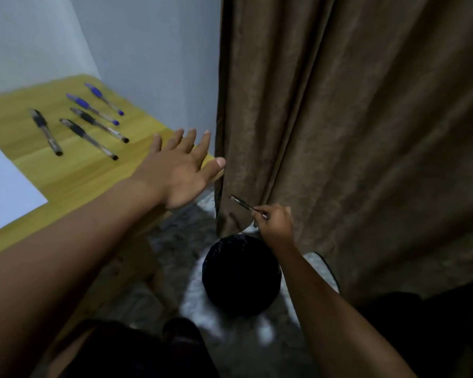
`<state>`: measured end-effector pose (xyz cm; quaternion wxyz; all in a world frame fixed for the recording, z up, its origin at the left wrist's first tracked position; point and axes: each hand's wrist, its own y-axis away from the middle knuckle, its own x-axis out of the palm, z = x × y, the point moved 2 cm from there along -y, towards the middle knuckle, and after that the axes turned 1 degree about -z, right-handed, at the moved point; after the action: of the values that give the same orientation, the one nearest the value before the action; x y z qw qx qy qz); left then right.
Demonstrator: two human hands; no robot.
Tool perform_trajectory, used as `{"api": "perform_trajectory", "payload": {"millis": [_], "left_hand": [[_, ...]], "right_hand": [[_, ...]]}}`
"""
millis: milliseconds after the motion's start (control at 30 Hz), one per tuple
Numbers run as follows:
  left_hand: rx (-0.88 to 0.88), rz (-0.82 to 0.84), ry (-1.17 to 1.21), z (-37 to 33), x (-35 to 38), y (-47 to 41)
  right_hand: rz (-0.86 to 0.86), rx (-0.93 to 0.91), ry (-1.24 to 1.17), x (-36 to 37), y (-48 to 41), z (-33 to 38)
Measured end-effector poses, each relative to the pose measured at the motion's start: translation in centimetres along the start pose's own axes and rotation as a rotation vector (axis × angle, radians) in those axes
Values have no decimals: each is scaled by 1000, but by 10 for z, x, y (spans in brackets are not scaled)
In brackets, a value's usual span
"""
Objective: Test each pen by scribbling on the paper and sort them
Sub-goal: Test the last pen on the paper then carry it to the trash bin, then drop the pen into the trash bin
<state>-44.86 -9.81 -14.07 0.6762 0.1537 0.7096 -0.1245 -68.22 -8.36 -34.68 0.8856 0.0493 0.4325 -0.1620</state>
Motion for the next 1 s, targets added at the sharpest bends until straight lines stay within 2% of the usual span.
{"api": "perform_trajectory", "payload": {"millis": [233, 433, 567, 700, 867, 1000], "left_hand": [[10, -14, -13, 1, 0, 0], [18, -24, -2, 2, 2, -2], [21, -25, 15, 3, 1, -1], [16, -34, -2, 2, 0, 0], [0, -26, 0, -2, -5, 2], [-10, -14, 15, -5, -7, 4]], "right_hand": [[125, 87, -36, 53, 21, -34], [58, 92, 64, 108, 15, -82], [48, 83, 86, 119, 10, -93], [83, 90, 48, 88, 20, -71], [94, -5, -99, 36, 21, -35], [98, -144, -19, -15, 11, 6]]}}
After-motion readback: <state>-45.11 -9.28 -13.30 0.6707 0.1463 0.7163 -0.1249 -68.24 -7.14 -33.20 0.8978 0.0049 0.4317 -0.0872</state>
